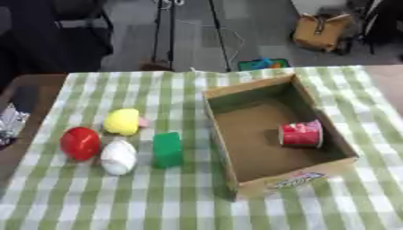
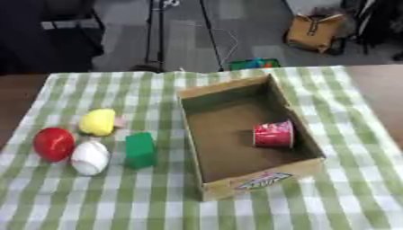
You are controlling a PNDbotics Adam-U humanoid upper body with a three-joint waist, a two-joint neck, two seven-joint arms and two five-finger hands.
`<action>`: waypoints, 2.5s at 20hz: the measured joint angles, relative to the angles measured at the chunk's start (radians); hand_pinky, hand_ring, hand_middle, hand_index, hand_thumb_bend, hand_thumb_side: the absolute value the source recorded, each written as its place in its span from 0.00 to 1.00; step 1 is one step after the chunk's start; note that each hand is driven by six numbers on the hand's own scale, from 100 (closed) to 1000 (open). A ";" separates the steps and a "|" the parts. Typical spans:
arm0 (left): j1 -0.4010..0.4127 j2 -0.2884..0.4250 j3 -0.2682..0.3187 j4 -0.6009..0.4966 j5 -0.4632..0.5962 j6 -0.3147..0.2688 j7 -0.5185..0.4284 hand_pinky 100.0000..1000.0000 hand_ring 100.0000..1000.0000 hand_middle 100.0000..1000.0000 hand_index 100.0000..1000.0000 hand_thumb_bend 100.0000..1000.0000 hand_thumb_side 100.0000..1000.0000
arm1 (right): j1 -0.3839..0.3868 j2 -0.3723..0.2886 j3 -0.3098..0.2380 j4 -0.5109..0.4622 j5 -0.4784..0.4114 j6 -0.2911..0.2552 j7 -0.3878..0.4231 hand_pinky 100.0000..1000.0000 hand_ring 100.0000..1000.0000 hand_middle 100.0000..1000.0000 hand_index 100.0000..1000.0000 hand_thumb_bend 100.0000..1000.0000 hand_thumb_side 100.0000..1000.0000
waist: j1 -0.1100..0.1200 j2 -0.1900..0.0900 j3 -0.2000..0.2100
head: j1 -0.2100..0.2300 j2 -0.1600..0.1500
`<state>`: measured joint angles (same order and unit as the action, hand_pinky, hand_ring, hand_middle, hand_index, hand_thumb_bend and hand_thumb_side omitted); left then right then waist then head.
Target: Pick up objects on the table and place them in the box.
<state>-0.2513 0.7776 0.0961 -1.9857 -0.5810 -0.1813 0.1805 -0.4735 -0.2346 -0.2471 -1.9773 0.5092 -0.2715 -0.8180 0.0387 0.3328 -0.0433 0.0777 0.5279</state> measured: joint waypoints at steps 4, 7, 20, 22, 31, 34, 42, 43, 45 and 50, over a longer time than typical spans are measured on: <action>-0.003 0.074 -0.029 0.000 0.013 0.021 -0.137 1.00 1.00 1.00 1.00 0.46 1.00 | 0.004 0.000 0.002 0.000 0.000 0.001 0.002 0.44 0.52 0.49 0.65 0.00 0.73 | 0.003 -0.002 -0.004 | -0.001 0.003; -0.015 0.118 -0.054 0.000 0.014 0.043 -0.278 1.00 1.00 1.00 1.00 0.61 1.00 | 0.007 0.000 0.002 0.000 0.000 0.001 0.004 0.44 0.52 0.49 0.65 0.00 0.73 | 0.004 -0.003 -0.006 | -0.001 0.006; -0.074 0.154 -0.076 0.020 0.081 0.253 -0.641 1.00 1.00 1.00 1.00 0.66 0.91 | 0.008 0.000 0.002 0.000 -0.003 0.000 0.008 0.44 0.52 0.49 0.65 0.00 0.73 | 0.006 -0.004 -0.013 | -0.001 0.008; -0.071 0.154 -0.083 0.029 0.085 0.307 -0.582 1.00 1.00 1.00 1.00 0.58 0.93 | 0.008 -0.001 0.002 0.000 -0.004 0.000 0.008 0.44 0.52 0.49 0.65 0.00 0.73 | 0.006 -0.001 -0.014 | -0.001 0.008; -0.043 0.159 -0.142 0.024 0.137 0.487 -0.434 1.00 1.00 1.00 1.00 0.68 0.94 | 0.008 -0.005 0.002 0.000 -0.009 0.002 0.010 0.44 0.52 0.49 0.65 0.00 0.73 | 0.009 0.008 -0.019 | -0.001 0.007; -0.043 0.162 -0.142 0.039 0.110 0.491 -0.462 1.00 1.00 1.00 1.00 0.70 0.95 | 0.008 -0.007 0.002 0.000 -0.009 0.002 0.010 0.43 0.52 0.49 0.65 0.00 0.73 | 0.009 0.008 -0.020 | 0.000 0.007; -0.056 0.161 -0.155 0.130 0.050 0.486 -0.538 1.00 1.00 1.00 1.00 0.67 0.94 | 0.008 -0.007 0.002 0.000 -0.011 0.002 0.010 0.44 0.52 0.49 0.65 0.00 0.73 | 0.005 0.012 -0.026 | 0.003 0.007; -0.057 0.161 -0.155 0.145 0.042 0.485 -0.541 1.00 1.00 1.00 1.00 0.67 0.94 | 0.008 -0.007 0.002 0.000 -0.012 0.002 0.010 0.44 0.52 0.49 0.65 0.00 0.73 | 0.005 0.013 -0.027 | 0.004 0.007; -0.062 0.156 -0.155 0.179 0.028 0.484 -0.543 1.00 1.00 1.00 1.00 0.65 0.95 | 0.008 -0.007 0.002 0.000 -0.013 0.002 0.011 0.44 0.52 0.49 0.65 0.00 0.73 | 0.003 0.014 -0.028 | 0.004 0.007; -0.066 0.144 -0.153 0.267 0.019 0.470 -0.529 1.00 1.00 1.00 1.00 0.66 0.95 | 0.007 -0.007 0.002 0.000 -0.015 0.002 0.011 0.44 0.52 0.49 0.65 0.00 0.74 | 0.002 0.015 -0.028 | 0.006 0.006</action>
<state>-0.3178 0.9215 -0.0572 -1.7192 -0.5620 0.2888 -0.3483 -0.4663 -0.2419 -0.2451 -1.9773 0.4946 -0.2693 -0.8070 0.0410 0.3477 -0.0716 0.0840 0.5340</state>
